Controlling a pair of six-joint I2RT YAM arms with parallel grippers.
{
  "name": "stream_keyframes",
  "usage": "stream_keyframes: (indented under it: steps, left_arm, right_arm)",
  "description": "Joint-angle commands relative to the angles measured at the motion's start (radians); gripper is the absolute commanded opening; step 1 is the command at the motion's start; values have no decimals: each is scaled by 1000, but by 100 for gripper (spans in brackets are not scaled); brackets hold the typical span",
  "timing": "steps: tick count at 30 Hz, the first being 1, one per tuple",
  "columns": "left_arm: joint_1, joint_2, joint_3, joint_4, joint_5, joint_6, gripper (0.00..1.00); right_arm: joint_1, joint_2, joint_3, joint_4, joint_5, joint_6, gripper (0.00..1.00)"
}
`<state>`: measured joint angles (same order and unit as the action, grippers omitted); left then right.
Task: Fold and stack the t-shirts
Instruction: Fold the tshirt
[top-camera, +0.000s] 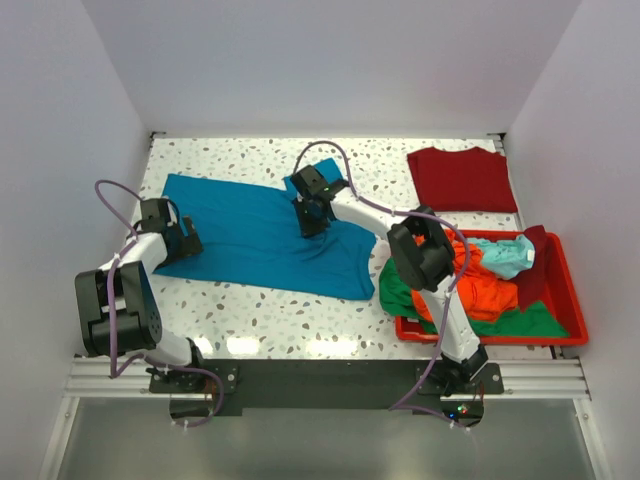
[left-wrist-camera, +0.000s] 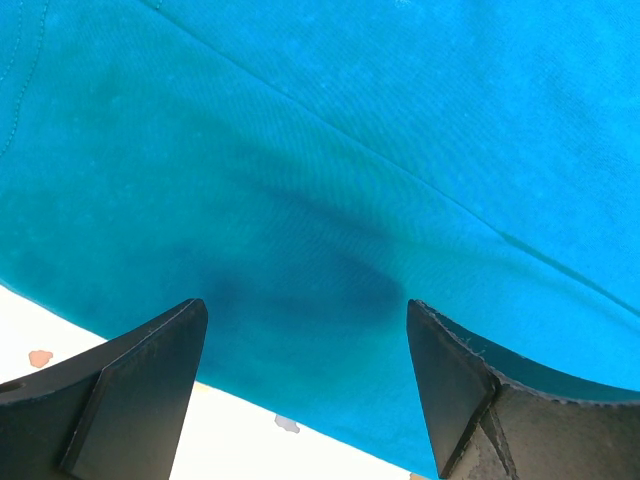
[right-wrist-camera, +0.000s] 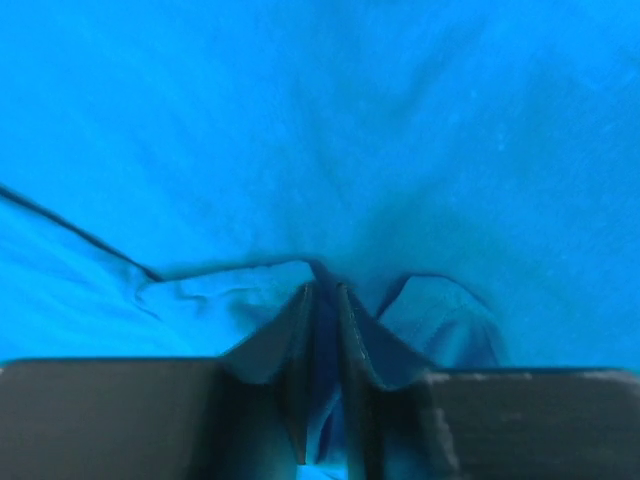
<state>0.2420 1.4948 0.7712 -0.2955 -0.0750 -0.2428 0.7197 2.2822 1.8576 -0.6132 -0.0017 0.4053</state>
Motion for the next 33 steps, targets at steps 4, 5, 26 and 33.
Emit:
stream_keyframes:
  steps: [4,5,26,33]
  left_arm:
    - [0,5,13,36,17,11,86]
    - [0,5,13,38,18,10,86]
    - [-46,-54,0,59,11,20,86]
    - [-197,-148,9,68,17,-13,86]
  right_arm:
    - [1,-59,-17,-5,-49,12,0]
    - [3,-72,-8,-10,-49,10,0]
    - [0,-121,46,-20,-9,37,15]
    - [-2,-165,-107,-5,-12,7,32]
